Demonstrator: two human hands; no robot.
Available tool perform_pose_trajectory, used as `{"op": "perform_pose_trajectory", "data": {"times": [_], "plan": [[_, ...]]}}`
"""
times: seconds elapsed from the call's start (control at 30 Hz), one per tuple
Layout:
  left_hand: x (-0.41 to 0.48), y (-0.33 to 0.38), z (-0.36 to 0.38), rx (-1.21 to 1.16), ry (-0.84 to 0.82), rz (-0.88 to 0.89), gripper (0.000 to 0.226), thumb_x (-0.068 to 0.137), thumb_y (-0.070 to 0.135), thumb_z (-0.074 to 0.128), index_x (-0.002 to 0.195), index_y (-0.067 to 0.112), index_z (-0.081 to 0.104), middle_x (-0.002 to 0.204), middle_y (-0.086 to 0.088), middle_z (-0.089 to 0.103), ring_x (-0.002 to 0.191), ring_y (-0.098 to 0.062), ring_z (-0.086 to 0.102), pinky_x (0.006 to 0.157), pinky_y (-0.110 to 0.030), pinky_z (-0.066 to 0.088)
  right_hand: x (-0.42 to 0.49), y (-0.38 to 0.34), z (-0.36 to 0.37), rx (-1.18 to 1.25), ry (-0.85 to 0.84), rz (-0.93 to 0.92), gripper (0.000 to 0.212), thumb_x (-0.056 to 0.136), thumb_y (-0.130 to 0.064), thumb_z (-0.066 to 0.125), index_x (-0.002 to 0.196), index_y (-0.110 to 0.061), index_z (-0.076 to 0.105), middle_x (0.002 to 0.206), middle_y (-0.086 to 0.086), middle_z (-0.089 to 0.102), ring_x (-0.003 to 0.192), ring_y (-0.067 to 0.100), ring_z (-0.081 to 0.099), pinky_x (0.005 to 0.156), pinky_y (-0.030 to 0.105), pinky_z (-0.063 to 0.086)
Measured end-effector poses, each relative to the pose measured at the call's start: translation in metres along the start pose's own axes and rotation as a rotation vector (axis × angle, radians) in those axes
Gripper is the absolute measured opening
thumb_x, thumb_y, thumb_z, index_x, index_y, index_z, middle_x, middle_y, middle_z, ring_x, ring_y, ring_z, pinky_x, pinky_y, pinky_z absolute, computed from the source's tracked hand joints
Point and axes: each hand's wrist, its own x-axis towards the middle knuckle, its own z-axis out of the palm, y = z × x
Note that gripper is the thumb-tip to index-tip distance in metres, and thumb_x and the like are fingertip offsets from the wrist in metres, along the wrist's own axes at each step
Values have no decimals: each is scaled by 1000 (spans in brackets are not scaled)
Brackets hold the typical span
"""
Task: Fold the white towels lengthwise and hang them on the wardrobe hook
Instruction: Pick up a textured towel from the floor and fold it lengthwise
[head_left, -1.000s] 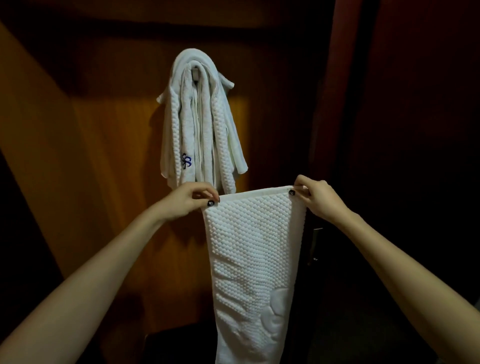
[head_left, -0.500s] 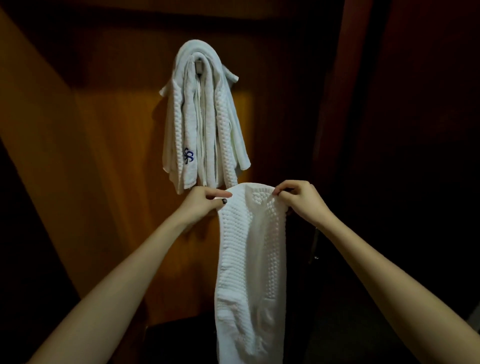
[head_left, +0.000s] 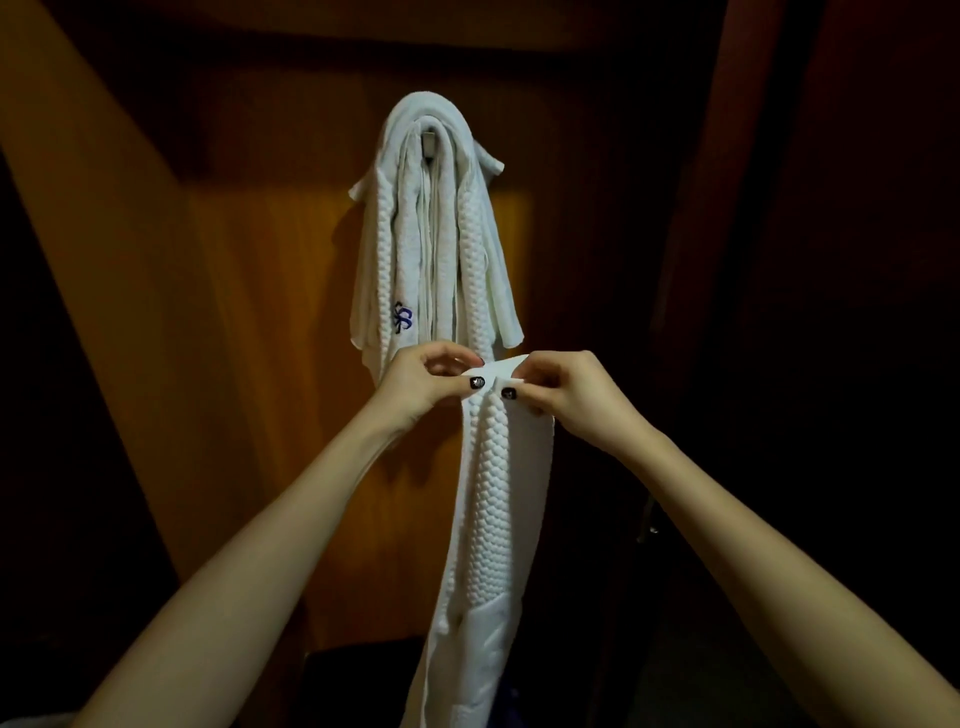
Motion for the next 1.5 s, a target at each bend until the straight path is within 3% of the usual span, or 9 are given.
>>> {"op": "perform_pose_trajectory", "data": {"times": [0.1, 0.23, 0.43, 0.63, 0.93, 1.07, 1.23, 1.4, 1.5], "plan": [[-2, 2, -3, -50, 9, -4, 25, 75, -5, 74, 80, 20, 70, 71, 2, 71, 69, -5, 66, 59, -16, 51, 7, -2, 4, -85, 57, -79, 12, 81, -25, 76, 82, -15, 70, 81, -6, 53, 73, 5, 50, 64, 15, 37], [-5, 2, -3, -98, 4, 7, 17, 74, -1, 74, 80, 15, 72, 75, 2, 73, 73, -6, 68, 63, -15, 52, 8, -5, 14, -56, 8, -114, 11, 82, -27, 74, 85, -18, 69, 110, -4, 51, 107, 9, 49, 85, 17, 46], [-12, -4, -10, -285, -109, -95, 19, 74, 21, 72, 92, 20, 78, 97, -5, 74, 91, -14, 70, 72, -20, 54, 14, -6, 21, -46, 23, -112, 14, 85, -24, 73, 90, -11, 71, 96, -2, 65, 83, -5, 55, 72, 8, 40], [-17, -9, -2, -276, 76, -30, 14, 71, 18, 73, 82, 24, 78, 87, -1, 75, 80, -10, 70, 64, -16, 53, 17, -11, 26, -75, 51, -110, 16, 84, -26, 73, 86, -11, 71, 87, -2, 66, 86, 11, 61, 79, 34, 52], [-22, -13, 7, -689, 38, -124, 18, 77, 11, 66, 92, 11, 77, 97, -10, 74, 90, -16, 70, 71, -21, 55, 19, -21, 20, -163, 67, -104, 17, 84, -35, 72, 84, -18, 69, 90, -5, 63, 88, 13, 61, 85, 42, 50], [-27, -6, 6, -624, -134, -89, 45, 76, 8, 70, 117, 27, 68, 116, -3, 69, 97, -4, 65, 69, -14, 51, 11, -18, 22, -251, 203, -153, 16, 87, -29, 70, 85, -13, 67, 90, -3, 61, 84, 20, 59, 86, 44, 45], [-31, -4, 18, -401, -39, 79, 53, 73, -5, 72, 111, 32, 69, 116, 5, 69, 110, -9, 63, 81, -16, 51, 8, -16, 25, -296, 269, -174, 16, 87, -28, 70, 83, -13, 67, 87, -2, 60, 82, 15, 54, 79, 32, 34], [-25, -9, 17, -399, 75, 122, 50, 75, -7, 70, 112, 27, 68, 116, 2, 69, 109, -11, 64, 81, -17, 51, 12, -11, 4, -219, 158, -131, 10, 86, -30, 70, 91, -21, 68, 100, -3, 62, 102, 14, 53, 92, 38, 40], [-16, -5, 4, -433, 114, 115, 51, 76, -9, 67, 115, 24, 65, 119, -6, 67, 108, -14, 64, 80, -19, 52, 10, -2, -17, -37, 78, 15, 18, 84, -25, 74, 101, -24, 69, 124, -3, 56, 124, 10, 47, 103, 28, 35]]}}
